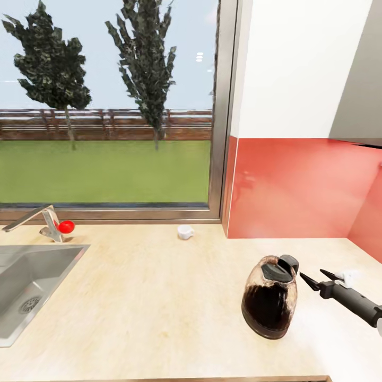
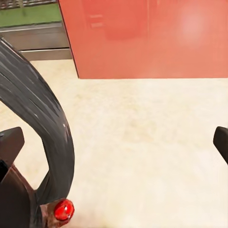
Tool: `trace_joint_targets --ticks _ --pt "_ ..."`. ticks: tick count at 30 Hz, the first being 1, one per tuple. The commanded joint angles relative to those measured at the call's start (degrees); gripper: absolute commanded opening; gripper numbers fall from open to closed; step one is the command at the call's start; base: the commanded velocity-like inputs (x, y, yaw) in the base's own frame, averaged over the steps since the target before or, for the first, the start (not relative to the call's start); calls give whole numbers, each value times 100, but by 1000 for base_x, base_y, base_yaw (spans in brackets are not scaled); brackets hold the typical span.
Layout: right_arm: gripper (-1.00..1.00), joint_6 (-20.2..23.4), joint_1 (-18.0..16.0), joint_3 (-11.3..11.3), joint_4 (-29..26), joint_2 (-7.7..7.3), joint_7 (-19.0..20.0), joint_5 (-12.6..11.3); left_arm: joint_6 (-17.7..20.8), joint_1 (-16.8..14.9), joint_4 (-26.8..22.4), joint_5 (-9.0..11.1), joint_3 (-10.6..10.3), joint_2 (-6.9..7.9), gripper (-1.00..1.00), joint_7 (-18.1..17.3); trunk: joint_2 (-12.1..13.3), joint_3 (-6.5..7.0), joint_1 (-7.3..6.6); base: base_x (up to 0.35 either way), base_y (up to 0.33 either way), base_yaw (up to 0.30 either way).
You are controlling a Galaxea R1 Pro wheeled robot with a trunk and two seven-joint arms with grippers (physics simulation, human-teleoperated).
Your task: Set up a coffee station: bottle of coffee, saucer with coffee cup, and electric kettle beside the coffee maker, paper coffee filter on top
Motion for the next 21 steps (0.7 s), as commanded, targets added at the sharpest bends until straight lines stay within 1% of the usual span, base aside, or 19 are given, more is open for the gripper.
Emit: trace_joint_targets --ticks 1,21 --pt "100 39 -4 -5 3 3 28 -52 38 1 -16 58 -49 1 100 19 -7 -7 3 113 0 0" --pt "100 48 -4 31 11 45 38 -52 38 1 -12 59 -54 -31 100 19 -7 -7 3 9 0 0"
